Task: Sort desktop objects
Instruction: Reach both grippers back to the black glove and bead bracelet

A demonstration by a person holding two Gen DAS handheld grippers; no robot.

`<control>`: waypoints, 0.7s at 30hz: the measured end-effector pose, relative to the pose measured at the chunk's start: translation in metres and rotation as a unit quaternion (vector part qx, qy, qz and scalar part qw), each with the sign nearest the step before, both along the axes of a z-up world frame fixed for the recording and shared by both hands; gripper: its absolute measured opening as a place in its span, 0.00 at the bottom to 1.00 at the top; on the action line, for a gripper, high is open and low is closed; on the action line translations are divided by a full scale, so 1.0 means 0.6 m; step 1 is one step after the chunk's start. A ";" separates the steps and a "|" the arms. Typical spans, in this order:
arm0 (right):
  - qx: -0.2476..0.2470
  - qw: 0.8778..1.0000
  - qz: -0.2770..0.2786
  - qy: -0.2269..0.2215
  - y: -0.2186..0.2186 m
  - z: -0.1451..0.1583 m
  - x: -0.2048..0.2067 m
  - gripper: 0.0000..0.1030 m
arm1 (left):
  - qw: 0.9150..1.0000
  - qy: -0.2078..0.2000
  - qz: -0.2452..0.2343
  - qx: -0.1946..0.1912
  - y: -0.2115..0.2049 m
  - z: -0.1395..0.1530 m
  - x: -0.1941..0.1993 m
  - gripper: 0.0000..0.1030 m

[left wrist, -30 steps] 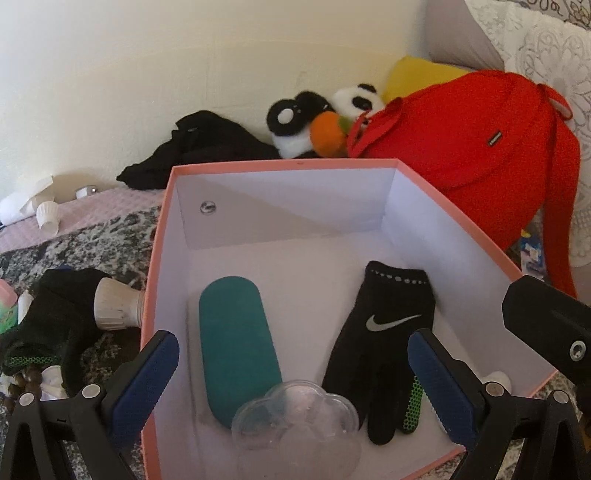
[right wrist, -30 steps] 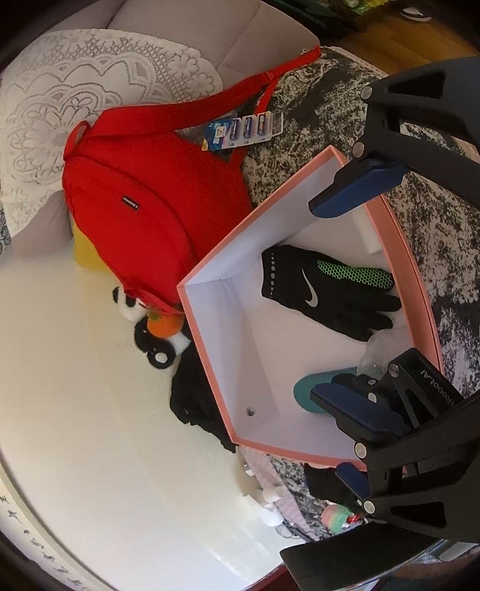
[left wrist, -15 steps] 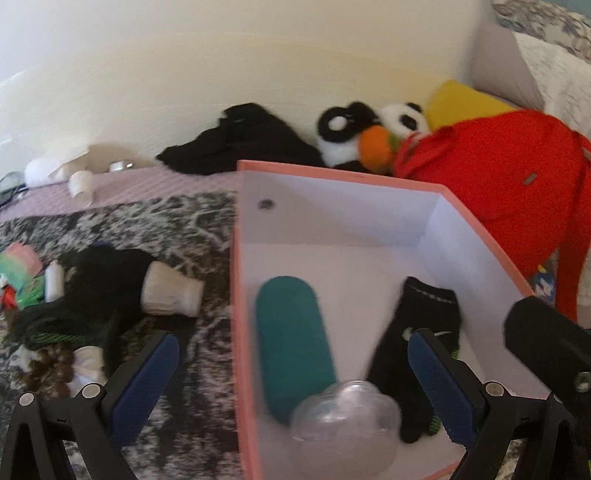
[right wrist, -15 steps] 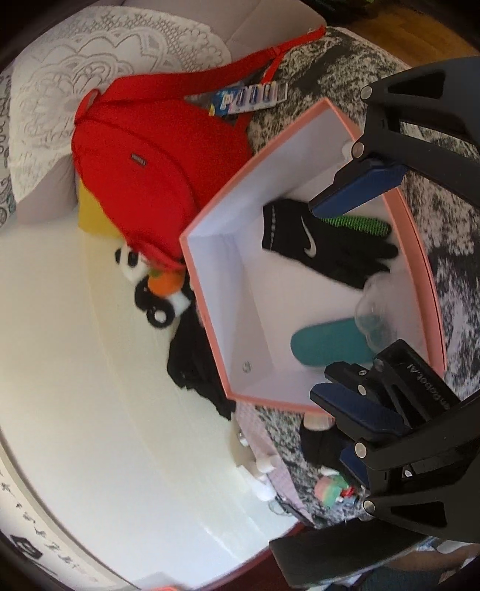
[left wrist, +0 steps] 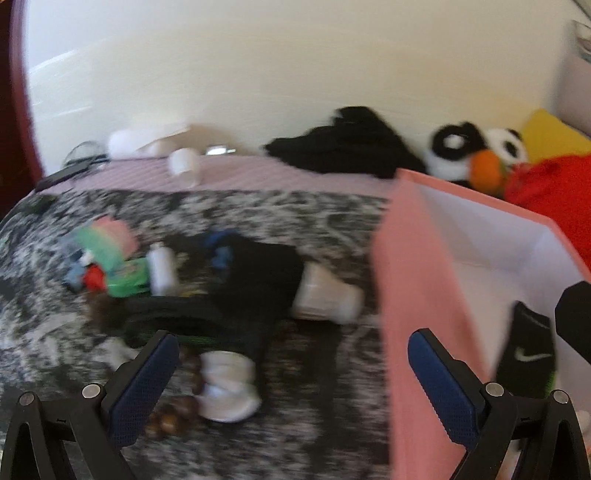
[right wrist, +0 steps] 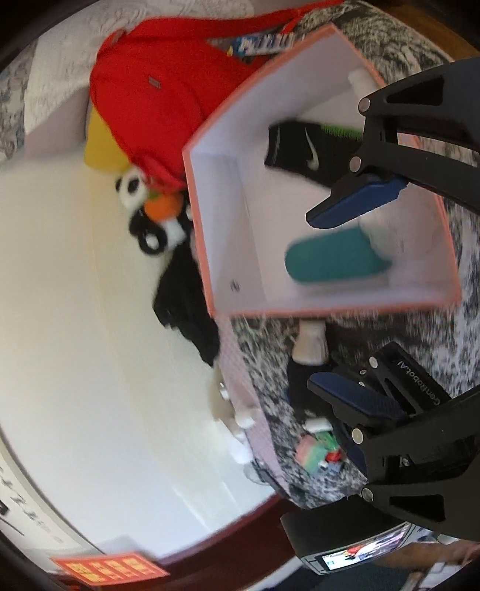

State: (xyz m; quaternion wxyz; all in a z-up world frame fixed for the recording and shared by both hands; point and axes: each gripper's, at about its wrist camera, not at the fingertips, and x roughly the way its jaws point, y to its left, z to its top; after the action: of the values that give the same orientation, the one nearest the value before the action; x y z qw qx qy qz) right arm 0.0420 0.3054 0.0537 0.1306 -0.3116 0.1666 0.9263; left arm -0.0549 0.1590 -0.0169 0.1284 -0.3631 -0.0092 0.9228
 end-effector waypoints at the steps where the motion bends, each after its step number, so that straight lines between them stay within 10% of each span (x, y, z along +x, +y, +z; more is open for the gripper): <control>1: -0.001 1.000 0.007 -0.002 -0.013 -0.005 -0.012 0.81 | 1.000 -0.002 0.009 -0.001 -0.018 -0.004 -0.009 0.99; 14: -0.076 0.990 0.072 -0.096 -0.109 -0.157 -0.209 0.69 | 0.991 -0.098 0.042 0.084 -0.212 -0.077 -0.079 0.98; 21: -0.154 0.977 0.076 -0.126 -0.098 -0.225 -0.257 0.61 | 0.998 -0.065 0.004 -0.016 -0.181 -0.098 -0.058 0.97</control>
State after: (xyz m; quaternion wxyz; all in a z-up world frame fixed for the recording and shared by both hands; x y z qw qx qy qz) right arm -0.1125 0.2468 -0.0814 0.0303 -0.4541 0.2655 0.8499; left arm -0.0900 0.0505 -0.0759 0.1179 -0.4239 -0.0040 0.8980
